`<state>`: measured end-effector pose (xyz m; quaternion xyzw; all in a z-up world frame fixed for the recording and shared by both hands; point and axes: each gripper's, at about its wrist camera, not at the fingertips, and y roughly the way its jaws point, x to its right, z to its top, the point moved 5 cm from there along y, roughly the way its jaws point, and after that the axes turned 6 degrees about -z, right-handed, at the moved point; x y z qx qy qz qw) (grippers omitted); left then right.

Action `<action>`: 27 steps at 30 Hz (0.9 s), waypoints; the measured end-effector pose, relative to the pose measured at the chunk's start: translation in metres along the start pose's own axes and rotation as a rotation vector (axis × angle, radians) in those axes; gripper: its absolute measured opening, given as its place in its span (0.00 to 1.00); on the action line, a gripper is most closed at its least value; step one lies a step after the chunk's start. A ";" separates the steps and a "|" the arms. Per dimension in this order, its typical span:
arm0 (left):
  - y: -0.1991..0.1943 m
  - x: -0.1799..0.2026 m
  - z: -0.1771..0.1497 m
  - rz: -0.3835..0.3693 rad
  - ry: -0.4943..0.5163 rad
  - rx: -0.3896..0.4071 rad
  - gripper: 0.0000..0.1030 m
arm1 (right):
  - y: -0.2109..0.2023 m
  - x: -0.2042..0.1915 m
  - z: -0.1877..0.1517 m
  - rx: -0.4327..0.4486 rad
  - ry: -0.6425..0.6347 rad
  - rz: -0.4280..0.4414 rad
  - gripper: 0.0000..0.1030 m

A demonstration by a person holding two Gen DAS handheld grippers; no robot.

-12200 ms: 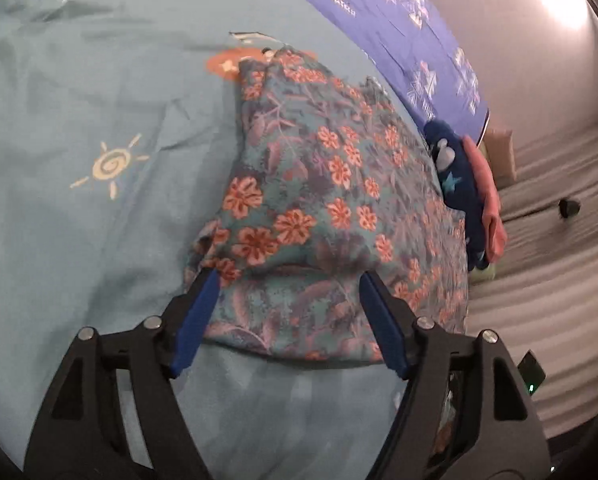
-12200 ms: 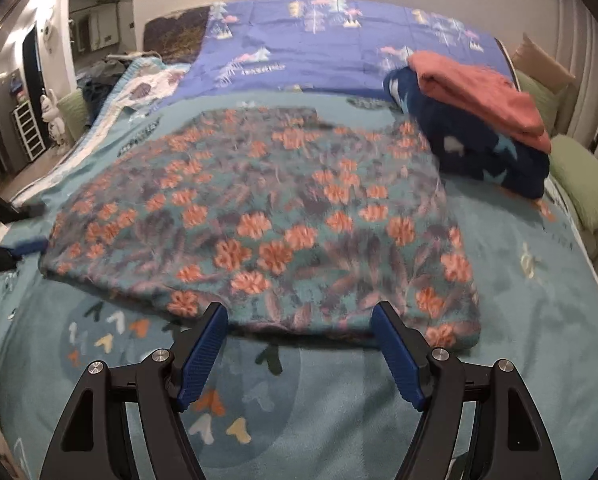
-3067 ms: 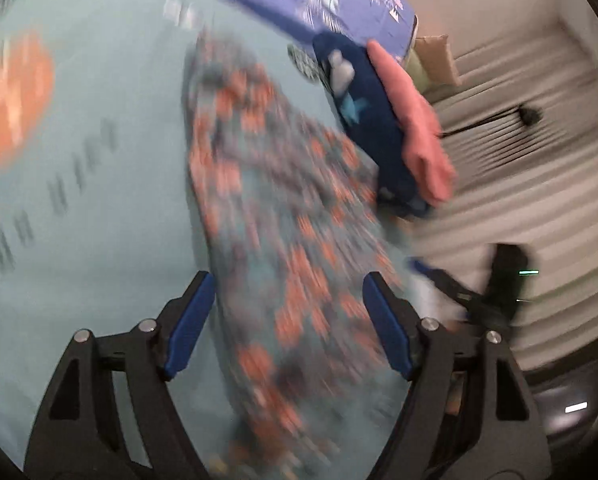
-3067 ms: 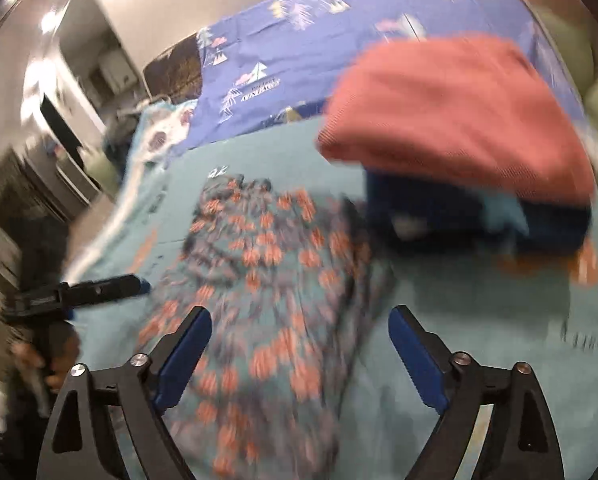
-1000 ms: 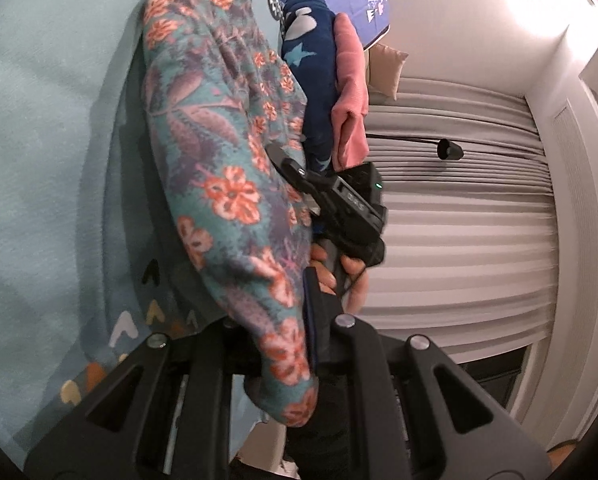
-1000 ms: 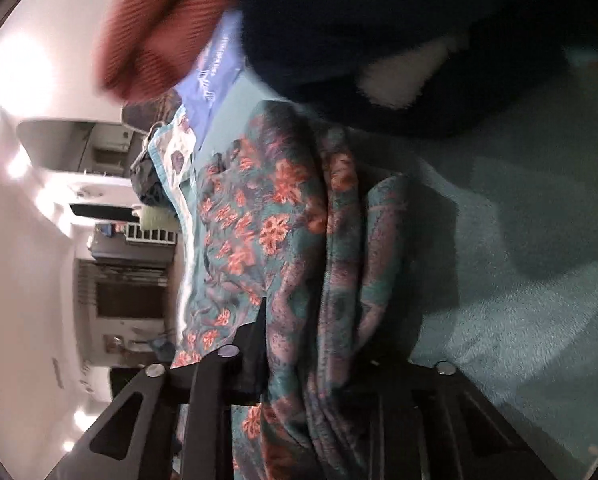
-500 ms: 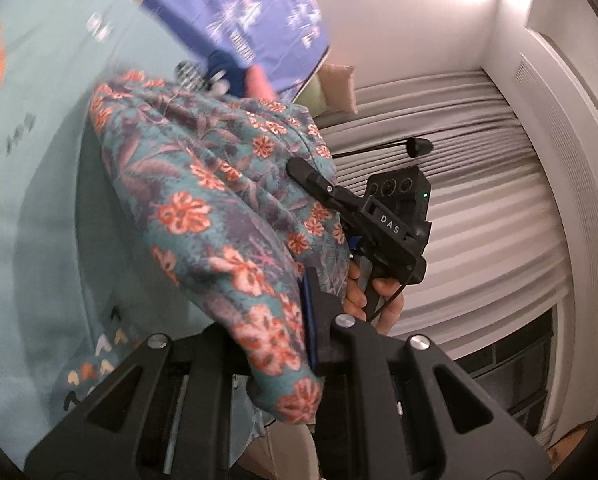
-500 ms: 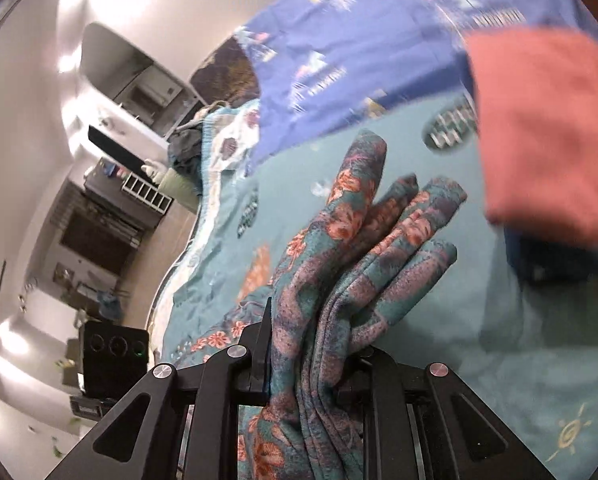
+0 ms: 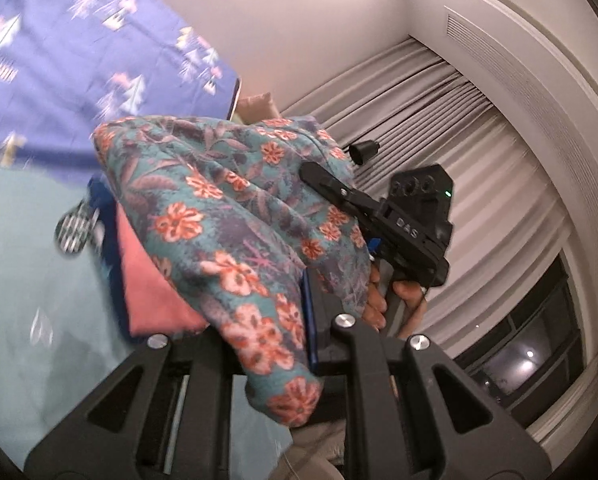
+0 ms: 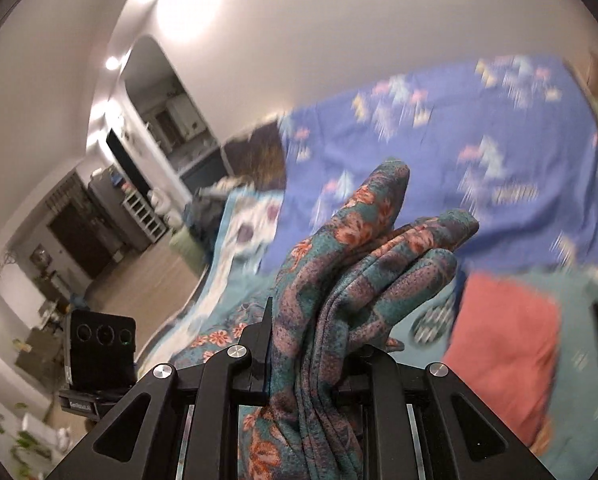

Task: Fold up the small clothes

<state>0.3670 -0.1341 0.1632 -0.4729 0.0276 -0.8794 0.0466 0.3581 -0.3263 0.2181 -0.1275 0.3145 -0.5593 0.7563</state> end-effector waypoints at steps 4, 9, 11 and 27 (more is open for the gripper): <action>0.071 0.019 0.038 0.036 0.050 -0.059 0.14 | -0.014 0.037 0.047 0.037 -0.010 -0.032 0.18; 0.138 -0.046 0.024 0.063 -0.008 -0.114 0.14 | 0.013 0.124 0.044 0.040 0.110 -0.044 0.18; 0.158 -0.089 0.005 0.088 -0.101 -0.158 0.15 | 0.046 0.171 0.018 -0.010 0.241 -0.023 0.18; 0.163 -0.216 -0.155 0.227 -0.211 -0.394 0.16 | 0.094 0.284 -0.135 -0.268 0.325 -0.220 0.38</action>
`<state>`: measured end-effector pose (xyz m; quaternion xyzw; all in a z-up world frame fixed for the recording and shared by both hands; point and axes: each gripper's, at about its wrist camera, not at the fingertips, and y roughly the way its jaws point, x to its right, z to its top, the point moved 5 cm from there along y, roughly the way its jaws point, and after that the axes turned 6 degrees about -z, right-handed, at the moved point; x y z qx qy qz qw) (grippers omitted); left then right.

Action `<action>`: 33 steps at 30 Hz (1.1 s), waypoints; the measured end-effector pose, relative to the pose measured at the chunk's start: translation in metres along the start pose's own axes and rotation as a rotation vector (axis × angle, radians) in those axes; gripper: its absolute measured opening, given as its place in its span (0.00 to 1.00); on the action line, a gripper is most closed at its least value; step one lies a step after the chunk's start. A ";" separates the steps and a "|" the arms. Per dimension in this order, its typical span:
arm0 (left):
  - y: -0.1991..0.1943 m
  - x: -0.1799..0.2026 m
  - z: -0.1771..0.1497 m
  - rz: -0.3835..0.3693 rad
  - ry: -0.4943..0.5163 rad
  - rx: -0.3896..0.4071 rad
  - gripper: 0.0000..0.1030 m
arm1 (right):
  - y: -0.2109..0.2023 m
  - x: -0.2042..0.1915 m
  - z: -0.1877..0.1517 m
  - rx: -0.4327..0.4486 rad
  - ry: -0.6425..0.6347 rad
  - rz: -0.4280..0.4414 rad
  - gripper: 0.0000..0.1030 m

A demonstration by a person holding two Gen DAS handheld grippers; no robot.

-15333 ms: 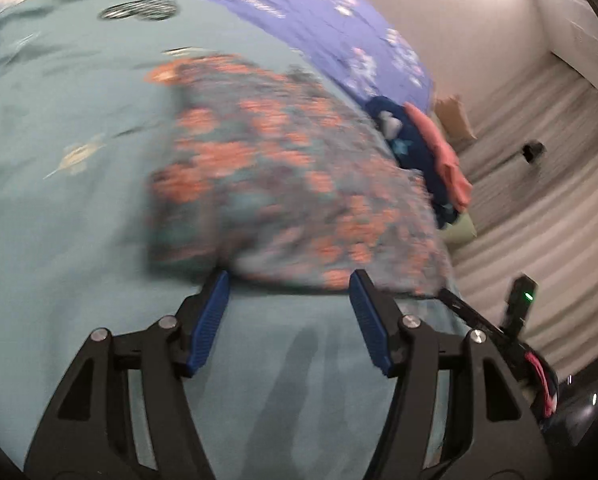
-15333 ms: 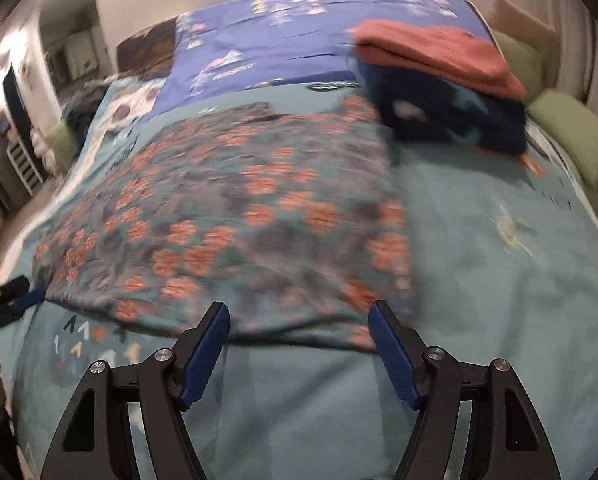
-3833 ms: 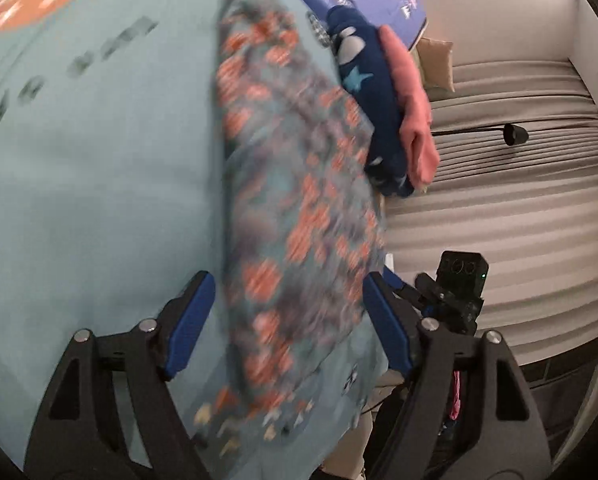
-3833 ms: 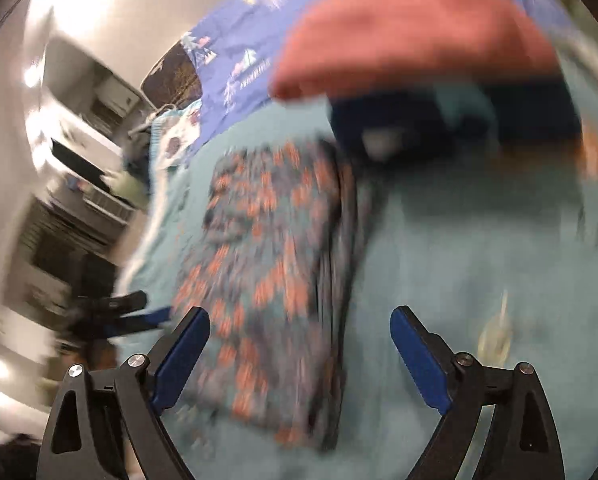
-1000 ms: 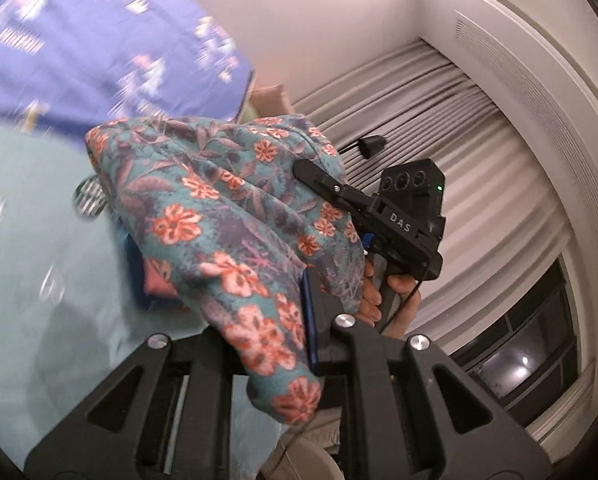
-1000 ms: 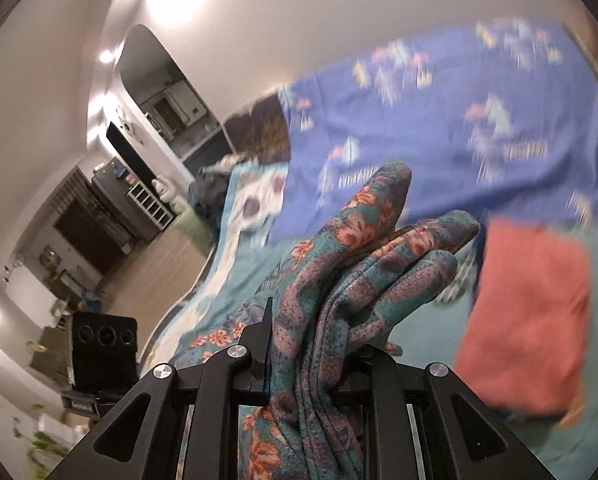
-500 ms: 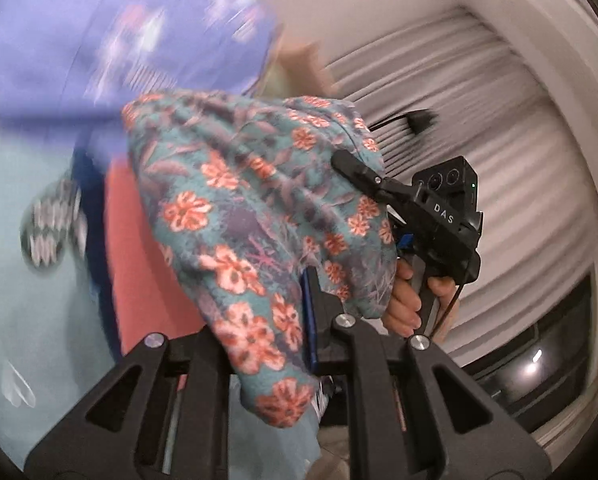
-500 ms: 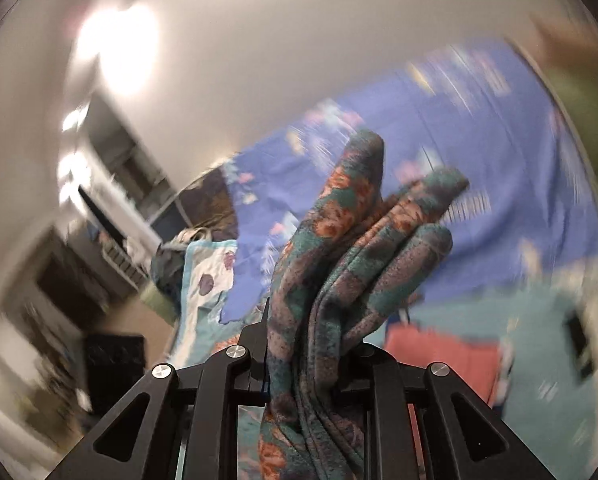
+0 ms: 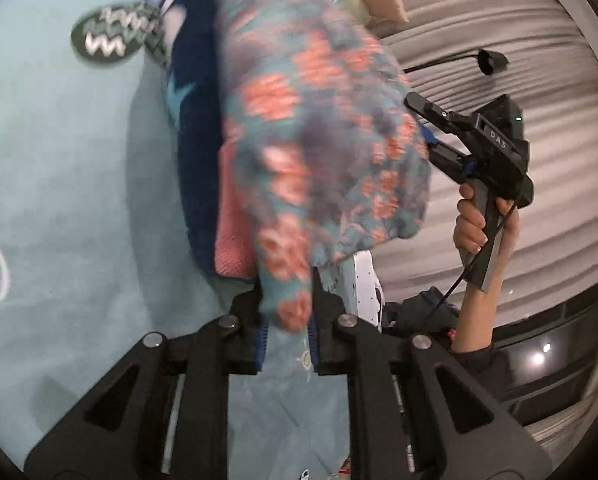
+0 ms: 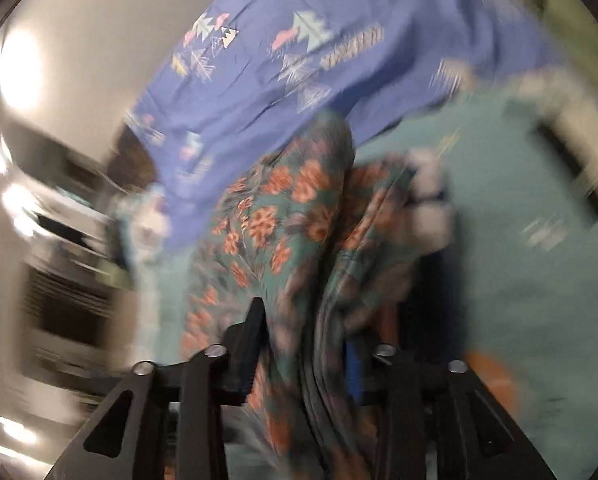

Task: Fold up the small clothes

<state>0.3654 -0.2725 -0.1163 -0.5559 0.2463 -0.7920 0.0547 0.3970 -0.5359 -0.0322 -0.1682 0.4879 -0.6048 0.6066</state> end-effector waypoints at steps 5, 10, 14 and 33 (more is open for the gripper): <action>-0.035 0.027 0.012 0.107 0.123 0.129 0.16 | -0.057 -0.032 -0.012 0.175 -0.109 -0.103 0.40; -0.058 0.054 0.046 0.230 0.230 0.292 0.23 | -0.071 -0.073 -0.025 0.268 -0.231 -0.184 0.70; -0.076 0.080 0.063 0.212 0.296 0.416 0.38 | -0.059 -0.095 -0.027 0.324 -0.241 -0.172 0.82; 0.010 0.071 0.053 0.396 0.406 0.277 0.68 | -0.016 -0.058 -0.049 0.324 -0.142 -0.338 1.00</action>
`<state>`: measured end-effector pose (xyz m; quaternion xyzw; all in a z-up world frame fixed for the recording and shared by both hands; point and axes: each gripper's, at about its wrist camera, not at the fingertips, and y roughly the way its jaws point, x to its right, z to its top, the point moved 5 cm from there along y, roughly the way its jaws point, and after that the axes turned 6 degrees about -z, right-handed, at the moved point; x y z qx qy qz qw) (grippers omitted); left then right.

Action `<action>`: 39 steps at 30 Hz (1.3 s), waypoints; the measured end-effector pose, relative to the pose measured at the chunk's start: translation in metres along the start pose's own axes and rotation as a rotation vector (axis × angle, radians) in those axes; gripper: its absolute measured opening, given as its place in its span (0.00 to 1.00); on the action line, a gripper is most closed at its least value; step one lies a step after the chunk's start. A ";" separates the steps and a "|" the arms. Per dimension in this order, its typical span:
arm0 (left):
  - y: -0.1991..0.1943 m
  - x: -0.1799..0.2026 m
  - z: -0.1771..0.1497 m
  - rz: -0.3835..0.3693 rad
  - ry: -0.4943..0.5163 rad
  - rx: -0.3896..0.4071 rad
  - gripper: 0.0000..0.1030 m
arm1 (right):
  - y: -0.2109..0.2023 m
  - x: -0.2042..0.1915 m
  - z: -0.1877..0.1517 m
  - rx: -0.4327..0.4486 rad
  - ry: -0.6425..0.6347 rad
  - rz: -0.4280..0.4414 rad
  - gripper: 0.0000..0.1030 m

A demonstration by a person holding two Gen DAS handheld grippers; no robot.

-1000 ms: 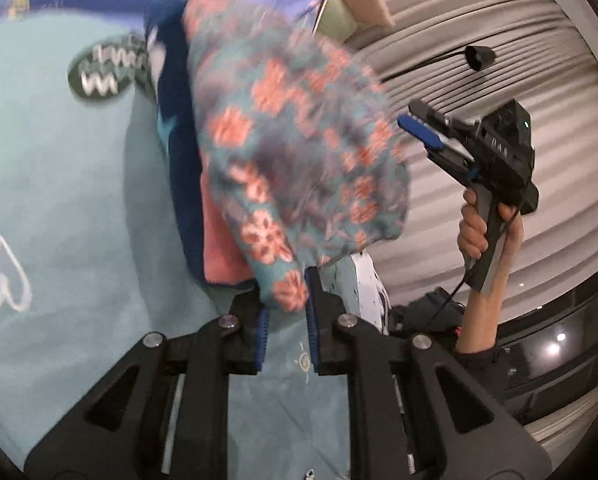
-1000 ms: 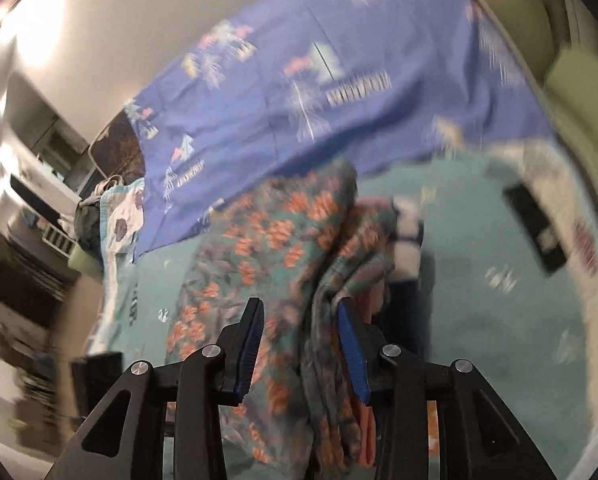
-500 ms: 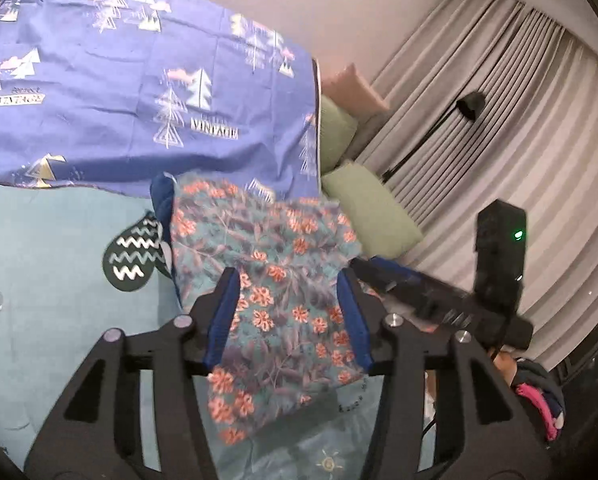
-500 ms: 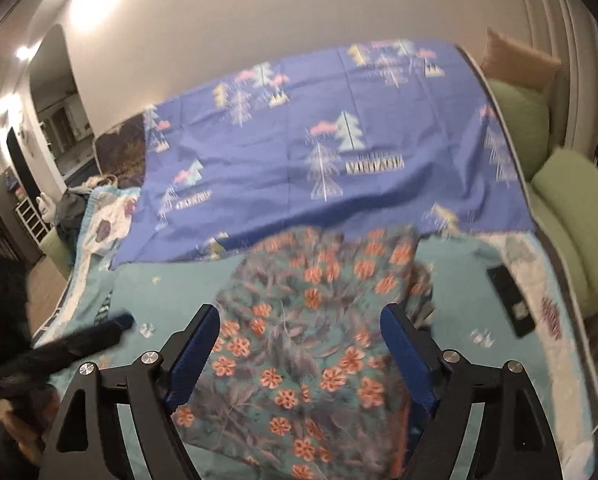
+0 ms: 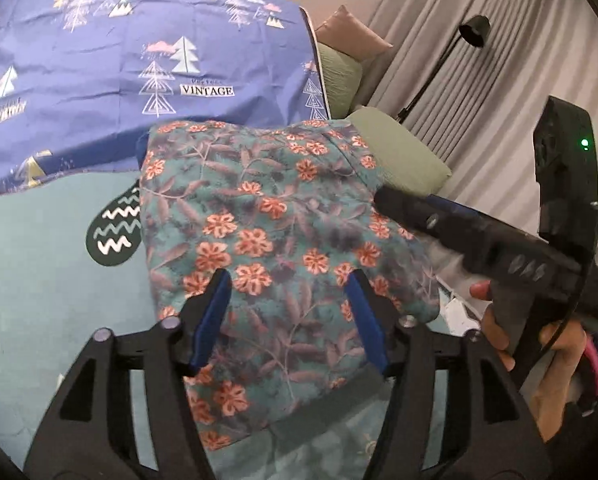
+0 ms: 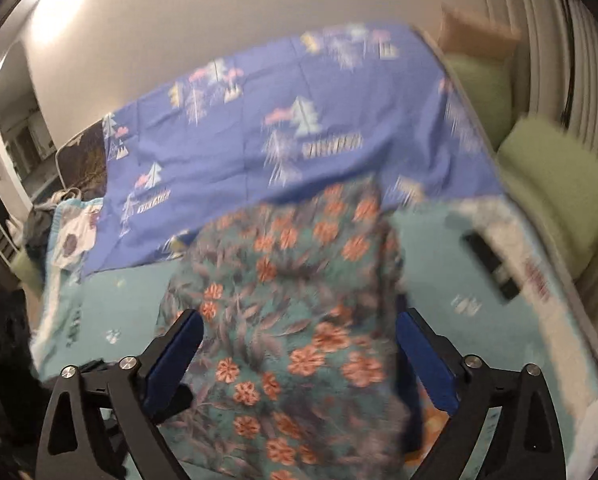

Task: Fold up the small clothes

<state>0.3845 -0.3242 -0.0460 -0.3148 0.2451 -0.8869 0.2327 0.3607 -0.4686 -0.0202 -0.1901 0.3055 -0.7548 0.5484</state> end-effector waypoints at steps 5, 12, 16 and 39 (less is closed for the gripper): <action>0.031 -0.013 -0.021 0.083 -0.018 -0.063 0.72 | 0.051 0.002 -0.044 -0.167 -0.046 -0.069 1.00; 0.026 0.004 -0.018 0.126 0.070 -0.060 0.76 | 0.065 0.022 -0.052 -0.208 0.126 0.086 1.00; -0.014 0.013 -0.005 0.075 0.008 0.019 0.76 | 0.019 0.012 -0.034 -0.097 0.020 -0.018 1.00; -0.303 0.101 -0.128 0.530 0.141 0.351 0.79 | -0.302 -0.104 -0.140 0.423 -0.124 -0.099 1.00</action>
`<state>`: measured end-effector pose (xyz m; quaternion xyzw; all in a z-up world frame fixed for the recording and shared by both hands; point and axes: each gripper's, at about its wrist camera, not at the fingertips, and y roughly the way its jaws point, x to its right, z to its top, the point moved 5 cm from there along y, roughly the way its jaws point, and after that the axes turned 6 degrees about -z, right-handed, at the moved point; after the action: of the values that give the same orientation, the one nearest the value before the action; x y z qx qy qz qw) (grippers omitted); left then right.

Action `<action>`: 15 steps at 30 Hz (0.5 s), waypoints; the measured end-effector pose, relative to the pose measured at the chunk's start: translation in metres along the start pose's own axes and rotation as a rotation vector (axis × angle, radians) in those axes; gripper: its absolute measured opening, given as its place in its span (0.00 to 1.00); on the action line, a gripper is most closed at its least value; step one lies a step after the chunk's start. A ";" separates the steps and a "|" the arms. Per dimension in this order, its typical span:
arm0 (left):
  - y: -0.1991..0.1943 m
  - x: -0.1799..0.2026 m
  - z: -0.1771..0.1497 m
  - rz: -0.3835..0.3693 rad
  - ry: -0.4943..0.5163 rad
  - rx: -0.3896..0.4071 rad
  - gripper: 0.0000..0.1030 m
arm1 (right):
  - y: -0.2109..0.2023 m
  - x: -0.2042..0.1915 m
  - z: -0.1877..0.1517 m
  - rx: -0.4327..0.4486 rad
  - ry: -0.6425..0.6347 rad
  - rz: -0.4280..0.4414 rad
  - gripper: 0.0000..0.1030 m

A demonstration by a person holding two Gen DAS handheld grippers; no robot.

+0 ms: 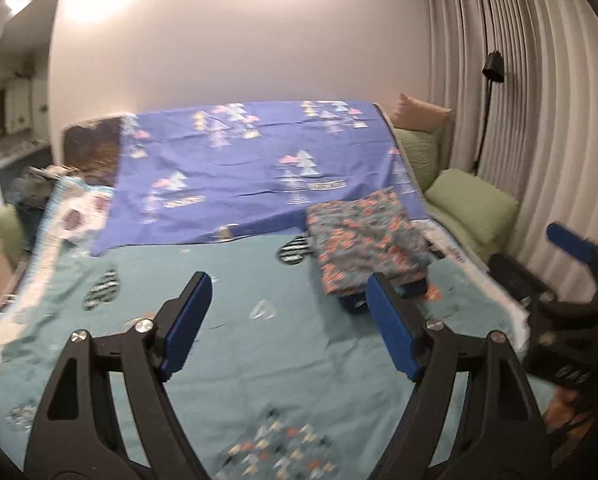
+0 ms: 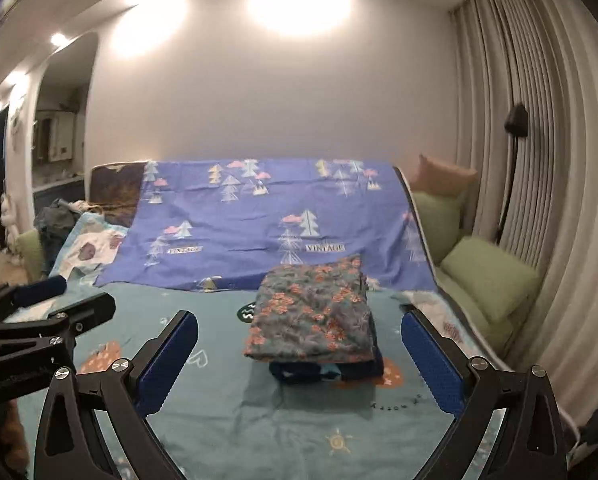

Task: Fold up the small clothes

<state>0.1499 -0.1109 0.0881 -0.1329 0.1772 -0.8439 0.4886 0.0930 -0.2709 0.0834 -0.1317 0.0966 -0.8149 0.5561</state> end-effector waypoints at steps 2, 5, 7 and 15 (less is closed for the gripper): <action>-0.015 -0.002 -0.014 0.037 0.003 0.002 0.81 | -0.017 0.000 -0.006 0.001 0.023 0.025 1.00; -0.034 -0.004 -0.031 0.046 -0.018 -0.003 0.82 | -0.035 0.002 -0.014 -0.029 0.058 0.041 1.00; -0.045 -0.005 -0.037 0.058 -0.017 -0.001 0.87 | -0.043 0.000 -0.021 -0.062 0.057 0.054 1.00; -0.067 -0.012 -0.051 0.093 -0.061 0.048 0.99 | -0.062 -0.009 -0.041 -0.101 0.011 0.026 1.00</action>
<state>0.0829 -0.0614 0.0704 -0.1383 0.1479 -0.8200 0.5354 0.0282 -0.2401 0.0621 -0.1539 0.1424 -0.8025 0.5586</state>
